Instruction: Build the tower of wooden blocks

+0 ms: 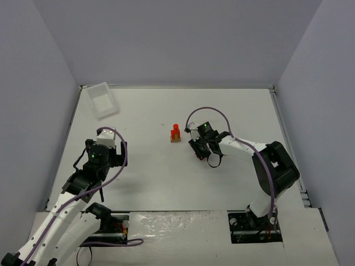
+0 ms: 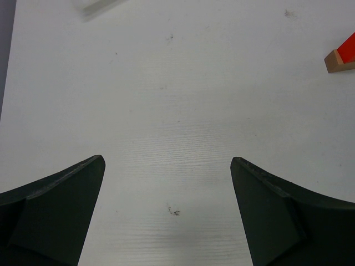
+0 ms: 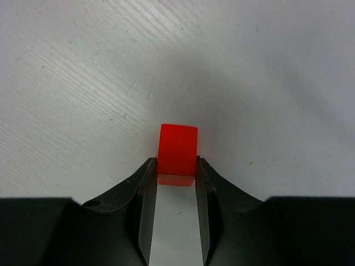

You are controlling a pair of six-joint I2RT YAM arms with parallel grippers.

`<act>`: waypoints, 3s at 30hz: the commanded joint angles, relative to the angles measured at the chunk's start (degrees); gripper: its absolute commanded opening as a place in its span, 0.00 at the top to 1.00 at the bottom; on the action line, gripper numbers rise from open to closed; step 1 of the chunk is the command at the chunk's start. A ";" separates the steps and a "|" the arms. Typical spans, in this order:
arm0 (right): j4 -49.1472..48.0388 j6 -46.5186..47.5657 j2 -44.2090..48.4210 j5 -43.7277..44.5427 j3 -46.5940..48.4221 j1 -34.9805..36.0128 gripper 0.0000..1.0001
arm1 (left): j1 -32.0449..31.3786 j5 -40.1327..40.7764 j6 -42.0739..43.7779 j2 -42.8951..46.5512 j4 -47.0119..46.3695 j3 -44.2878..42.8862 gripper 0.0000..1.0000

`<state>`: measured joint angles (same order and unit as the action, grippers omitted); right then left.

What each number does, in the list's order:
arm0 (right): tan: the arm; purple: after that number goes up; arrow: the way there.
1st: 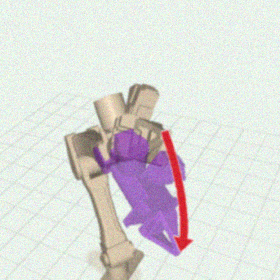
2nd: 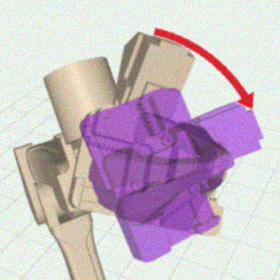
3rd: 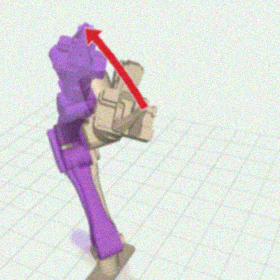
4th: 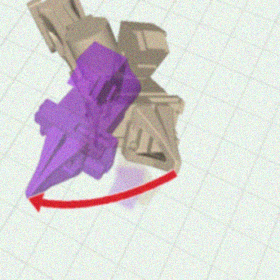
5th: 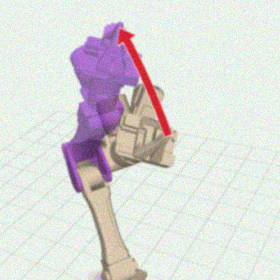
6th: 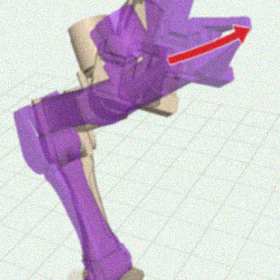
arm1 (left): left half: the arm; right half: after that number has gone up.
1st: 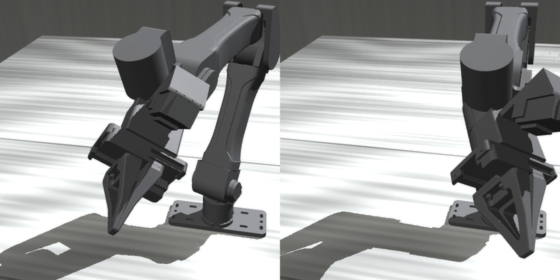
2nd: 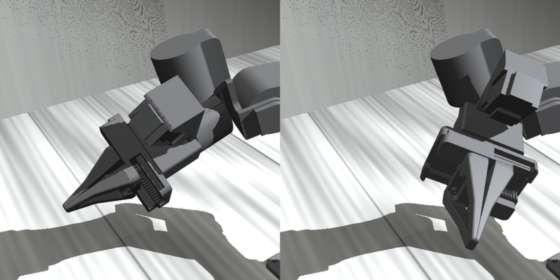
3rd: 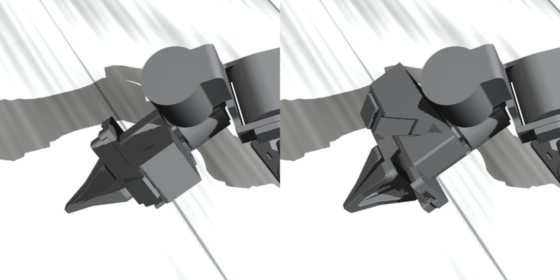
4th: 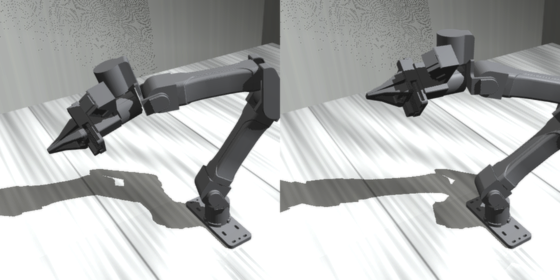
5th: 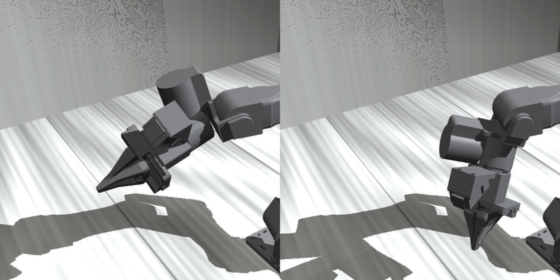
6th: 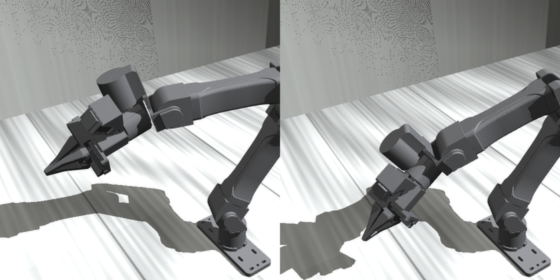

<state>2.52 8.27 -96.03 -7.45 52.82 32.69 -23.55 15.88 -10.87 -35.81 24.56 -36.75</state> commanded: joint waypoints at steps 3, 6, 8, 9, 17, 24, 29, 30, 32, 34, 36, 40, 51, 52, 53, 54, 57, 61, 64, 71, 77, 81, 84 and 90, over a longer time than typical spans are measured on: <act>-3.67 -2.09 5.82 2.61 -0.40 0.54 0.56 | -0.27 -0.06 0.68 -0.13 -3.46 -0.48 0.04; -3.02 -2.75 7.89 2.93 -0.14 0.61 0.52 | -0.27 -0.15 0.66 -0.22 -3.48 -0.49 0.04; -2.70 -3.17 8.55 2.97 0.21 0.54 0.51 | -0.27 -0.23 0.59 -0.25 -3.55 -0.34 0.04; -2.70 -3.34 8.83 2.97 0.43 0.54 0.50 | -0.27 -0.23 0.59 -0.31 -3.55 -0.34 0.04; -0.59 -4.15 7.51 1.06 1.58 0.54 0.50 | -0.32 -0.36 0.68 -0.62 -3.55 -0.42 0.04; 0.29 -4.87 4.43 -0.65 1.55 0.63 0.50 | -0.18 -0.32 0.68 -0.81 -3.55 -0.37 0.04; 0.35 -5.37 1.94 -0.35 2.54 0.63 0.51 | -0.18 -0.30 0.77 -0.93 -3.52 -0.51 0.04; 0.30 -5.37 1.84 -0.30 2.68 0.63 0.51 | -0.18 -0.25 0.77 -0.93 -3.48 -0.51 0.04; 0.30 -5.63 1.63 0.38 3.02 0.63 0.51 | -0.18 -0.23 0.76 -0.94 -3.54 -0.51 0.04; 0.38 -5.67 1.55 1.02 3.32 0.63 0.52 | -0.18 -0.23 0.72 -1.01 -3.46 -0.48 0.04; 0.34 -5.76 1.58 1.51 3.46 0.63 0.52 | -0.18 -0.23 0.77 -1.01 -3.46 -0.46 0.04; 0.38 -6.05 1.72 1.89 3.73 0.63 0.54 | -0.18 -0.30 0.83 -1.08 -3.53 -0.51 0.04; 0.46 -6.54 0.54 2.00 3.79 0.54 0.60 | -0.18 -0.37 0.85 -1.19 -3.55 -0.46 0.04; 0.46 -6.66 0.50 2.00 3.72 0.54 0.60 | -0.18 -0.33 0.85 -1.19 -3.55 -0.50 0.04; 0.46 -6.62 0.46 1.97 3.69 0.54 0.60 | -0.18 -0.32 0.85 -1.16 -3.55 -0.51 0.04; 0.46 -6.54 0.41 1.92 3.69 0.54 0.60 | -0.18 -0.32 0.85 -1.11 -3.55 -0.51 0.04; 0.40 -6.51 0.42 2.28 3.59 0.52 0.60 | -0.18 -0.41 0.85 -1.12 -3.62 -0.51 0.04; 0.38 -6.69 0.32 2.26 3.69 0.45 0.63 | -0.18 -0.41 0.85 -1.19 -3.55 -0.51 0.04; 0.40 -6.80 0.27 2.55 3.60 0.38 0.65 | -0.18 -0.41 0.85 -1.26 -3.55 -0.51 0.04; 0.47 -6.78 1.02 3.49 3.61 0.45 0.80 | -0.18 -0.41 0.85 -1.19 -3.55 -0.51 0.04; 2.09 -4.55 5.18 2.38 5.63 0.62 1.00 | -0.18 -0.32 0.85 -1.13 -3.58 -0.51 0.04; 7.90 1.02 8.41 -0.26 13.53 0.65 1.00 | -0.18 -0.41 0.91 -1.19 -3.64 -0.51 0.04; 14.18 6.87 8.84 -2.34 20.32 0.71 1.00 | -0.18 -0.52 0.96 -1.21 -3.64 -0.51 0.04; 24.51 22.17 7.15 -6.05 36.22 0.80 1.00 | -0.18 -0.67 1.03 -1.44 -3.64 -0.60 0.04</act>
<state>18.94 18.16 -90.48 -9.69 81.38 33.10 -23.55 15.25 -10.68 -36.64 24.14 -36.73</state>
